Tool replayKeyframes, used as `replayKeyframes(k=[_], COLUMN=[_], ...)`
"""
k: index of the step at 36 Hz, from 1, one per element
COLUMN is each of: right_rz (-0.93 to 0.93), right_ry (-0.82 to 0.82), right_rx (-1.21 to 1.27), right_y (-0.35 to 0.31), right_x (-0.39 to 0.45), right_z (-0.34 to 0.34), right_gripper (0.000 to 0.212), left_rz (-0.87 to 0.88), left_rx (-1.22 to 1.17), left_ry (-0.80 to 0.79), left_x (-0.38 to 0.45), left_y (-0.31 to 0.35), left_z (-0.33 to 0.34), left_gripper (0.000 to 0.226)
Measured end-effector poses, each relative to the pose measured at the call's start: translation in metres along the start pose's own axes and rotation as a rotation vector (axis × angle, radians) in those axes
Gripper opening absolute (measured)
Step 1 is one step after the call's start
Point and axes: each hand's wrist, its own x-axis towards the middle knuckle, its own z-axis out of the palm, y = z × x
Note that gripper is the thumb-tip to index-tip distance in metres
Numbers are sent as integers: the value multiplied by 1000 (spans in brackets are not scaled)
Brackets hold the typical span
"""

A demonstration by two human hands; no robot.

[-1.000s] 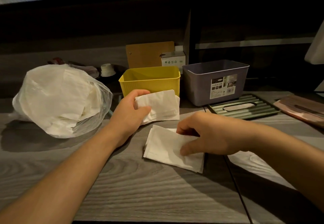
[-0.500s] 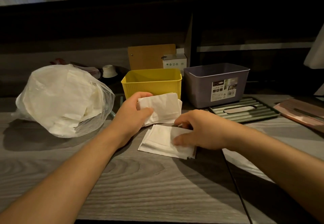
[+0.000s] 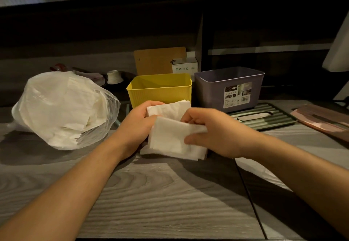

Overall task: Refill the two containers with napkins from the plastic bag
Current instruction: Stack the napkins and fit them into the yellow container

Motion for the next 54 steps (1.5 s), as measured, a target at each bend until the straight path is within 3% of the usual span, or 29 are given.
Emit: replayKeyframes(k=[4,8,10,13,17,21,24,29,32,36,39,42,48,54], right_rz=[-38,-6,11,-1,-62,35,76,19,-7,7,21,31,91,126], right_ry=[172,270,275,284,297,280,219,218,240,314,405,468,433,506], right_rx=[40,45,24,-16,-63,99,271,195,258,385,379,403,516,533], right_y=[4,13,17,18,19,24,26,20,17,16,19,21,25,24], right_x=[4,10,12,14,17,13,9,9,11,16,21,27,28,27], right_z=[-5,0,2,5,8,6,8,18,22,23,24,23,22,26], right_gripper=[25,21,19,23,41,71,81,80,69,35,23,24,28,28], left_rz=[-46,-89,-57,41,74,96,117,131,122,153,171,174,149,64], left_rx=[-16,-110,-69,94,82,76,108,134,119,117,83,68,7,-111], left_ry=[-53,-93,-141,-212,-193,-198,-210,-197,-175,-113,-104,-116,-82,127], left_x=[-1,-2,-4,-6,-5,-5,-6,-9,-9,-9,-9,-8,-5,-2], left_y=[2,3,4,1,-2,-4,-2,2,1,2,3,4,0,4], left_z=[-2,-2,-2,-2,-3,-4,-3,7,12,14,20,24,23,35], left_gripper=[18,42,50,44,48,64,81,99,104,102,102,101,96,46])
